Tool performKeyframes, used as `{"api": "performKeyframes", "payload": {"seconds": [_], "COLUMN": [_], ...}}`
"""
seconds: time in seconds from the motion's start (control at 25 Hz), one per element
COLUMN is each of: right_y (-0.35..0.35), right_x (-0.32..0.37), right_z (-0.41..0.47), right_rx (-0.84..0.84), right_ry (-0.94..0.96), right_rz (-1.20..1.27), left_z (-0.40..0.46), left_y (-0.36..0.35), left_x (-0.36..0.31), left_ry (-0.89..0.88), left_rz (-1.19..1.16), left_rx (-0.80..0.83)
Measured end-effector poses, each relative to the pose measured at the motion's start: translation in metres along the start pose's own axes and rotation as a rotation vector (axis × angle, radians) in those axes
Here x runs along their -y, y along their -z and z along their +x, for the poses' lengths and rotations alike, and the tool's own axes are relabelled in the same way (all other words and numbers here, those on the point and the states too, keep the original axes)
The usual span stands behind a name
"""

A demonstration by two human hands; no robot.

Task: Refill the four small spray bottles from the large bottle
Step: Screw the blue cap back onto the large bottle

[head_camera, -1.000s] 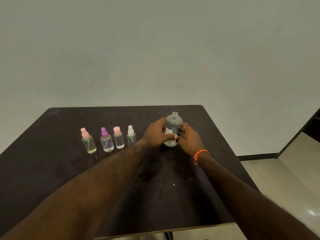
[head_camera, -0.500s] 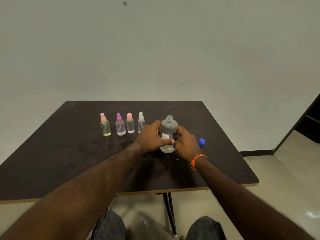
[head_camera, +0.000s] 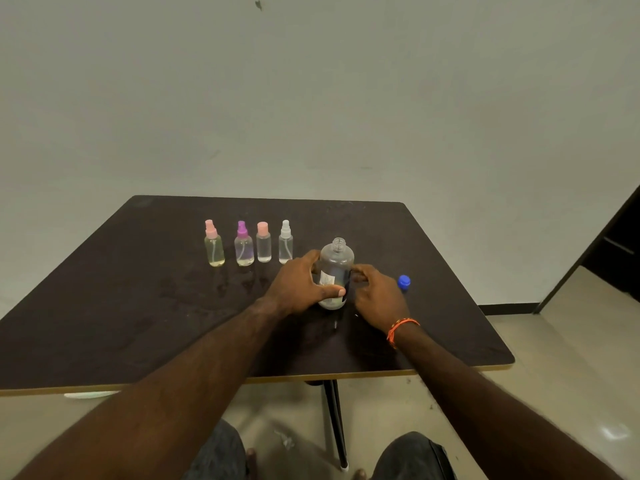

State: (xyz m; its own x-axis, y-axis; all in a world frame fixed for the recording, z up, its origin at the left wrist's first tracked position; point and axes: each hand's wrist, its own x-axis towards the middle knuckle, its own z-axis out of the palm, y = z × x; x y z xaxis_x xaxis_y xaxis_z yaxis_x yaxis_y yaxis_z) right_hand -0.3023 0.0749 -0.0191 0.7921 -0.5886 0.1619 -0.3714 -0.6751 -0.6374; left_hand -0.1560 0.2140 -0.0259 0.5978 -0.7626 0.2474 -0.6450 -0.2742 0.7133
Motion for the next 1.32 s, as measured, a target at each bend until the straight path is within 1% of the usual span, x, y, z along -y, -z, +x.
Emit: {"api": "performKeyframes", "payload": {"seconds": [0.12,0.16,0.2,0.28,0.36,0.52,0.6,0.68,0.76,0.84,0.96,1.12,1.24,1.32], "right_y": [0.022,0.030,0.037,0.044,0.045,0.044,0.049,0.061,0.075,0.083,0.075,0.060,0.060,0.059], "right_x": [-0.027,-0.038,-0.045,-0.058,-0.065,-0.054,-0.028,0.013,0.053,0.078,0.085,0.078,0.081,0.087], "right_z": [0.016,0.022,0.026,0.033,0.035,0.036,0.037,0.038,0.036,0.033,0.027,0.025,0.031,0.033], "right_rx": [-0.159,-0.184,-0.167,-0.072,-0.012,-0.050,-0.092,-0.132,-0.118,-0.039,0.062,0.025,0.054,0.082], "right_ry": [-0.042,-0.078,-0.136,-0.220,-0.227,-0.154,-0.036,0.084,0.206,0.297,0.324,0.277,0.219,0.238], "right_rz": [-0.258,-0.350,-0.419,-0.482,-0.472,-0.391,-0.278,-0.076,0.061,0.029,-0.123,-0.169,-0.240,-0.345], "left_z": [0.001,0.002,0.001,0.002,0.002,0.002,0.002,0.001,0.001,0.000,-0.001,-0.001,0.000,0.001], "left_y": [-0.001,-0.002,-0.003,-0.003,-0.004,-0.004,-0.005,-0.005,-0.004,-0.004,-0.005,-0.005,-0.005,-0.005], "left_x": [0.002,0.002,0.002,0.003,0.005,0.005,0.006,0.005,0.003,0.002,0.001,0.001,0.000,0.002], "left_ry": [0.001,-0.001,0.002,0.010,0.013,0.018,0.022,0.031,0.039,0.041,0.045,0.052,0.046,0.042], "left_rz": [0.001,0.007,0.011,0.008,0.016,0.020,0.019,0.032,0.039,0.033,0.030,0.045,0.053,0.038], "left_rx": [-0.010,-0.013,-0.011,-0.003,-0.003,-0.017,-0.032,-0.030,-0.026,-0.030,-0.025,-0.038,-0.032,-0.034]}}
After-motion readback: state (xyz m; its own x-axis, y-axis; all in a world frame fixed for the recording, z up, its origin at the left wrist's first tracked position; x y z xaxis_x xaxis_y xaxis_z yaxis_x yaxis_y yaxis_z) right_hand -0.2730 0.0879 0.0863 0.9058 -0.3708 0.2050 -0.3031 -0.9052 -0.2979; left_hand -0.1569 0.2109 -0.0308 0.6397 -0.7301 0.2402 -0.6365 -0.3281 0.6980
